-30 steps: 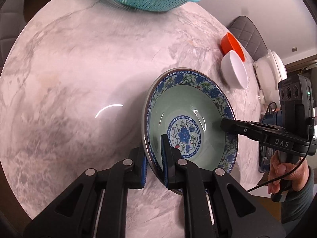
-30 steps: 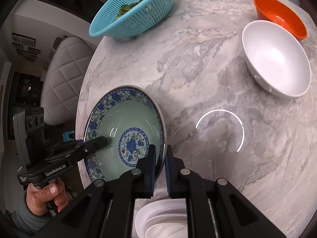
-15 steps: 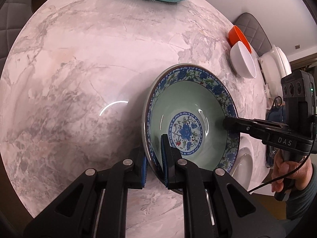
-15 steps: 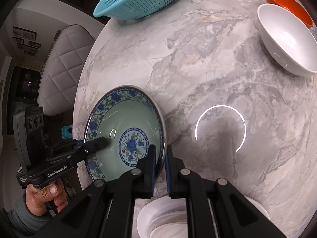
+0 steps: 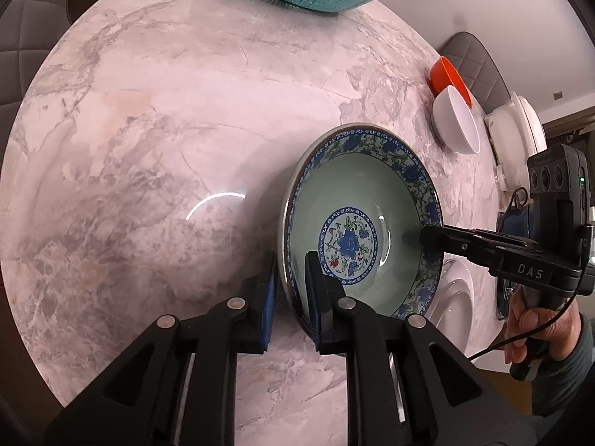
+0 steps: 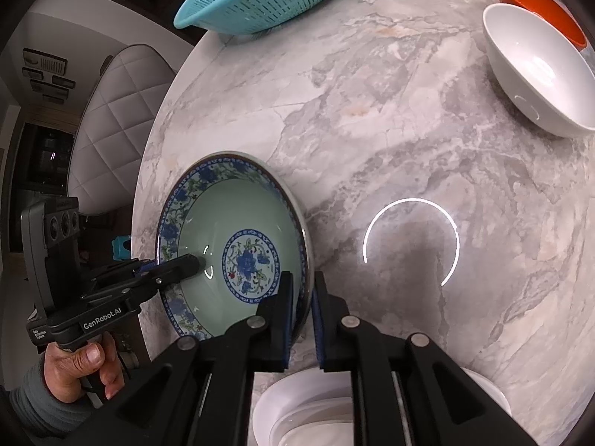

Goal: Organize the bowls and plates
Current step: 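Lift the patterned bowl with both grippers and carry it beside the plate stack, then lower the patterned bowl onto the table and open both grippers, then move both grippers to the white bowl and close on its rim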

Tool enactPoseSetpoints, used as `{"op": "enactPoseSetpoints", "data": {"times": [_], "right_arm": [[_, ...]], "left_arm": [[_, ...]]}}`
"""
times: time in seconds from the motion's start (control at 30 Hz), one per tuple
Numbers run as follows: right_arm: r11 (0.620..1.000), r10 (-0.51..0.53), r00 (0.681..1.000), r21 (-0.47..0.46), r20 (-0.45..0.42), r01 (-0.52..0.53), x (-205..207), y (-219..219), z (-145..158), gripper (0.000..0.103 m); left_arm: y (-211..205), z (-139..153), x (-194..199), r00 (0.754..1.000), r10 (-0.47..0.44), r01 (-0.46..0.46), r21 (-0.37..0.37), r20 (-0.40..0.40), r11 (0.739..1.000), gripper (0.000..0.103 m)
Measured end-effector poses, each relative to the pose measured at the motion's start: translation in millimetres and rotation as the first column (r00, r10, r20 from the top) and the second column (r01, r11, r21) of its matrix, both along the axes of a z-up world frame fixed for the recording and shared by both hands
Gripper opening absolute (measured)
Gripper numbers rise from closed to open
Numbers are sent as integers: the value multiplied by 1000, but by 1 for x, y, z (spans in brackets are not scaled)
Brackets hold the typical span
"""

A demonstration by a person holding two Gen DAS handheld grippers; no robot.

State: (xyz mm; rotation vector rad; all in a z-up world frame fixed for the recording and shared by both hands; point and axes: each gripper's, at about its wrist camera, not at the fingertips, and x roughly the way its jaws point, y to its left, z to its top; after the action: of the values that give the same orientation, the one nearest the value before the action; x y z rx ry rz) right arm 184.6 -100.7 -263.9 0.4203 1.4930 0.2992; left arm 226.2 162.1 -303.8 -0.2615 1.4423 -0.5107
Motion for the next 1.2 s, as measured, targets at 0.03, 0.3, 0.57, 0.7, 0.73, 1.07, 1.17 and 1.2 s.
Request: {"op": "enactPoseSetpoints", "data": {"times": [0.03, 0.3, 0.57, 0.7, 0.73, 1.07, 1.17, 1.2], "right_arm": [[1000, -3, 1000, -2, 5, 3, -1, -1, 3, 19], [974, -206, 970, 119, 128, 191, -31, -52, 49, 90], [830, -542, 818, 274, 192, 485, -54, -174, 80, 103], [814, -564, 803, 293, 192, 502, -37, -224, 82, 103], [820, -556, 807, 293, 201, 492, -31, -234, 83, 103], [851, -488, 864, 286, 122, 441, 18, -278, 42, 71], [843, -494, 866, 288, 80, 454, 23, -279, 23, 67], [836, -504, 861, 289, 70, 466, 22, -280, 18, 67]], "left_arm": [[5, 6, 0, 1000, 15, -15, -8, 11, 1000, 31], [16, 69, 34, 993, 63, -40, -222, 97, 974, 100], [-61, 119, 89, 980, -58, 107, -258, 190, 960, 103], [-118, 125, 109, 980, -120, 158, -243, 161, 957, 103], [-134, 122, 115, 979, -151, 181, -235, 138, 955, 103], [-275, 78, 160, 908, -395, 397, 13, 137, 918, 101], [-294, 60, 169, 897, -424, 424, 29, 128, 905, 93], [-299, 54, 172, 895, -432, 431, 33, 114, 902, 90]]}}
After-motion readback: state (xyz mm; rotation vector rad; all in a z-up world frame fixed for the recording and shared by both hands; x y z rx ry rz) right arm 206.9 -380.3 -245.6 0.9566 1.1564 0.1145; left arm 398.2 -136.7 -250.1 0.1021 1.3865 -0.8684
